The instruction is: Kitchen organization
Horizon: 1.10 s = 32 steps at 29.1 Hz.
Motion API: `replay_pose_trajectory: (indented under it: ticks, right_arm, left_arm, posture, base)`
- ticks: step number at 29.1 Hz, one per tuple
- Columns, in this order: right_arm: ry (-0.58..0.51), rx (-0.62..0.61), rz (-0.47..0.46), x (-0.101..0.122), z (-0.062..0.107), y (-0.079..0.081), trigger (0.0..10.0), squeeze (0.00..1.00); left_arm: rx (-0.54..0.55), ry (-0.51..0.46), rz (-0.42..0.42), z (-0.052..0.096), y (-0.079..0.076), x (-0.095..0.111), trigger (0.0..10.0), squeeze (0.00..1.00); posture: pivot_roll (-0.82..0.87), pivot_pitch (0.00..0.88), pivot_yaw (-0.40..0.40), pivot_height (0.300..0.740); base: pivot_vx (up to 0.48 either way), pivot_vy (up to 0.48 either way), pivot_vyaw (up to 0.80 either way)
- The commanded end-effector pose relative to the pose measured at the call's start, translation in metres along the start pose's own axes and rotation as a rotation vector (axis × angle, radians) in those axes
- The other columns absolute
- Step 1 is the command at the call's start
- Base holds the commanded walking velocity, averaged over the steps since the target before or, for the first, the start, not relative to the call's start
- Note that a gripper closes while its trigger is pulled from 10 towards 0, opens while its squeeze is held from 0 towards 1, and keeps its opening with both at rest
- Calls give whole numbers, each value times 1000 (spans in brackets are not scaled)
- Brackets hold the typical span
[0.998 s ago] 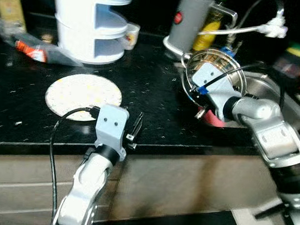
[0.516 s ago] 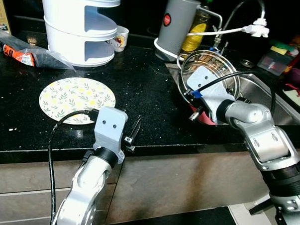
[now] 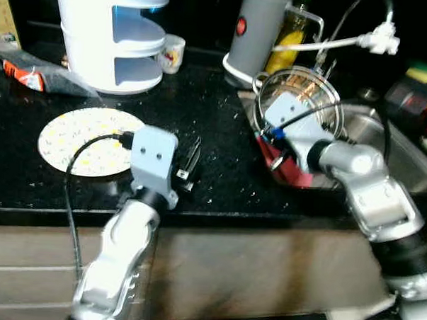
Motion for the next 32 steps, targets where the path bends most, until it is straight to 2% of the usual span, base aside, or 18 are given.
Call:
replay_pose_trajectory:
  ticks: [1,13,17,22,23,25,27,28,32]
  right_arm:
    - [7,-19,15,-2,2,-4,10000,0]
    - [45,45,49,-7,-7,12,10000,0]
    - [13,47,47,-2,-11,15,10000,0]
    - [-136,7,-9,22,-36,26,10000,0]
    - [-136,7,-9,22,-36,26,10000,0]
    - [-156,2,-12,29,-50,30,10000,0]
    - [-160,4,-12,31,-54,31,10000,0]
    - [-182,-6,-9,39,-63,31,10000,0]
    - [-201,-14,-13,45,-70,31,10000,0]
  left_arm:
    - [-13,-25,12,-3,-3,9,10000,0]
    - [1,-17,18,-1,-4,10,10000,0]
    - [4,-18,20,-1,-4,10,10000,0]
    - [5,-6,22,1,-6,8,10000,0]
    - [5,-6,22,1,-6,8,10000,0]
    - [3,-4,22,2,-8,8,10000,0]
    - [2,-4,22,2,-8,9,10000,0]
    - [6,-7,17,4,-8,10,10000,0]
    - [13,-11,7,4,-7,12,10000,0]
  posture:
    - [128,0,-190,740]
    - [133,0,-198,740]
    - [134,0,-197,740]
    - [137,0,-203,740]
    - [137,0,-203,740]
    - [140,0,-209,740]
    - [142,0,-210,740]
    - [149,2,-218,740]
    - [153,11,-223,740]
  base:
    - [0,-382,0]
    - [0,-374,0]
    - [0,0,0]
    - [0,0,0]
    - [0,0,0]
    - [0,0,0]
    - [0,0,0]
    - [0,0,0]
    - [0,0,0]
Point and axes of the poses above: a point about 5 cm out from each wrist's last joint towards the gripper, its own z axis pointing back from the gripper into the wrist, its own x axis along the axis of the wrist's last joint, y = z × x, the point moved 1 cm from there along -z, pointing out of the wrist towards the gripper, and after that the axes turned 3 degrees about z, right-handed, at the moved point
